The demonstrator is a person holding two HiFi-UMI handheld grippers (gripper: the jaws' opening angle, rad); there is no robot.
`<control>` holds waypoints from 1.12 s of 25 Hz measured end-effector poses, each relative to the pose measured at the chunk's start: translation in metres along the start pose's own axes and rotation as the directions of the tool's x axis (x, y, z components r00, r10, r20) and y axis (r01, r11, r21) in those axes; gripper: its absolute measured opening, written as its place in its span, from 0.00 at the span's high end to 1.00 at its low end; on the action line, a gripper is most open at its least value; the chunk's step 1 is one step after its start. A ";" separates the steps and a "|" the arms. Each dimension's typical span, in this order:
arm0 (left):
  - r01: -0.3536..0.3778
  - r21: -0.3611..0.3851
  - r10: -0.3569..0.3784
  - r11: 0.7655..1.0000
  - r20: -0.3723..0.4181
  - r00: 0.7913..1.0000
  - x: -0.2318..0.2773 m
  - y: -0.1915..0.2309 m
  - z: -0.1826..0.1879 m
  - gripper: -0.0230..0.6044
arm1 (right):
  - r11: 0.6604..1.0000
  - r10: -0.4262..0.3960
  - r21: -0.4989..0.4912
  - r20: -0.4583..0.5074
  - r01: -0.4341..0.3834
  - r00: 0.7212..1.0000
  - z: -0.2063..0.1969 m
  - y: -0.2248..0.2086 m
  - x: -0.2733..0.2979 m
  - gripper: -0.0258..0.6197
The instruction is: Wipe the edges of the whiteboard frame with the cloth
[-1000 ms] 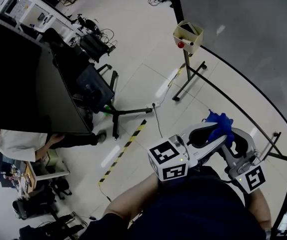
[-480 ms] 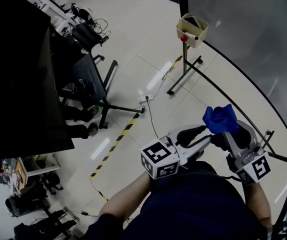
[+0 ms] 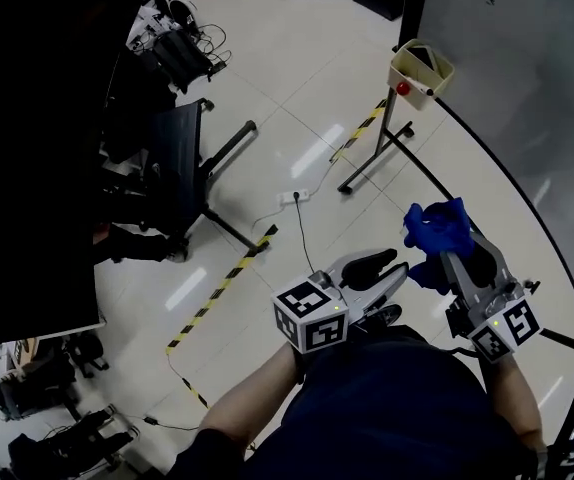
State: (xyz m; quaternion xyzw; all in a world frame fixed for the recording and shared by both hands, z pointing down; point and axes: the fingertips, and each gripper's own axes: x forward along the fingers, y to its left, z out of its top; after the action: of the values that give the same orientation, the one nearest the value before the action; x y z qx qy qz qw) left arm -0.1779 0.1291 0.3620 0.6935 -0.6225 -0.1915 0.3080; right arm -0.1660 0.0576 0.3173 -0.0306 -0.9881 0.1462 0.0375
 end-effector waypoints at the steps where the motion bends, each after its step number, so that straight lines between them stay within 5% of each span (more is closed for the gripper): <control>1: -0.004 0.000 0.004 1.000 0.002 1.000 -0.003 0.004 0.002 0.76 | 1.000 0.003 -0.008 -0.006 -0.003 1.000 -0.002 0.002 0.004 0.81; 28: -0.068 -0.036 0.068 0.997 -0.004 0.998 -0.012 0.027 0.015 0.79 | 1.000 -0.013 0.013 0.031 0.013 0.999 -0.009 0.010 0.013 0.81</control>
State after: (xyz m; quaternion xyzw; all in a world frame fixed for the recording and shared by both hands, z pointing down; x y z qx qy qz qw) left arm -0.2099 0.1374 0.3676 0.6666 -0.6417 -0.1912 0.3277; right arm -0.1778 0.0711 0.3236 -0.0217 -0.9878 0.1526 0.0234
